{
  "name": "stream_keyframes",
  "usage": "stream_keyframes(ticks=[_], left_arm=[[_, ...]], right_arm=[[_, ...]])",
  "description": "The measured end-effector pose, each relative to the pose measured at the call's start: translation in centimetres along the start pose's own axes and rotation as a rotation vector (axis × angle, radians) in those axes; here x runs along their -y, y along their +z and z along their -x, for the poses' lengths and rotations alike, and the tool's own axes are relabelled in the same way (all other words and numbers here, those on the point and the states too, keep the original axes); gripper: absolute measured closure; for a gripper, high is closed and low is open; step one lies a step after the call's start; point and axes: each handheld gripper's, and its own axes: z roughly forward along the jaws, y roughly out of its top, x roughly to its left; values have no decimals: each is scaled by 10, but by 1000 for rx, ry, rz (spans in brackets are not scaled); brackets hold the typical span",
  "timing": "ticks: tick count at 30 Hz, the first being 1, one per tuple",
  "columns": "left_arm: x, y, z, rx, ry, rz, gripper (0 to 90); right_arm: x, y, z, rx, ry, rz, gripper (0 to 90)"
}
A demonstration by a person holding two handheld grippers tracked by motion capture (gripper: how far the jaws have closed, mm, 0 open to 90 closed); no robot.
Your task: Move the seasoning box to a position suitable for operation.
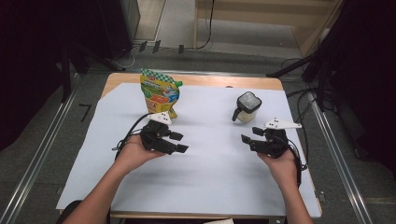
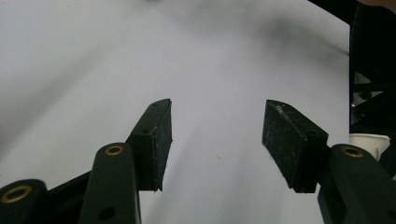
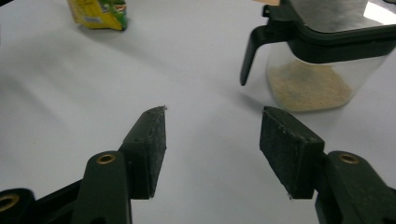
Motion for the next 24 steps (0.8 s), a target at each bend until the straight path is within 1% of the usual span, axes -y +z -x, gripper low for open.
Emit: stream_keyframes(ticks=[5,6,9,12,13,14,15,18,20,22,23,24], left_arm=[[0,0,-1,2,5,-4,439],[0,-1,-1,0,7,-4,439],[0,-2,-2,1,4,5,440],[0,-2,-2,2,-2,3,443],[1,-2,-2,2,1,1,442],[1,-2,-2,2,1,1,442],[0,-2,-2,4,1,4,442],[1,-2,-2,4,10,3,442],[1,-2,-2,5,11,5,442],[1,-2,-2,5,10,9,439],[2,-2,-2,8,7,12,438],[2,-2,-2,16,-1,15,438]], right_arm=[[-5,4,15,27,56,10,424],[-7,4,18,34,66,23,421],[-16,3,25,43,78,33,424],[-25,6,34,29,91,21,424],[-27,7,37,32,96,11,420],[-27,7,37,32,96,11,420],[-31,9,41,44,92,6,402],[-37,13,49,62,68,4,364],[-39,17,55,66,60,2,319],[-40,22,61,65,74,-9,271],[-40,25,63,60,77,-16,245],[-39,28,65,65,77,-19,231]])
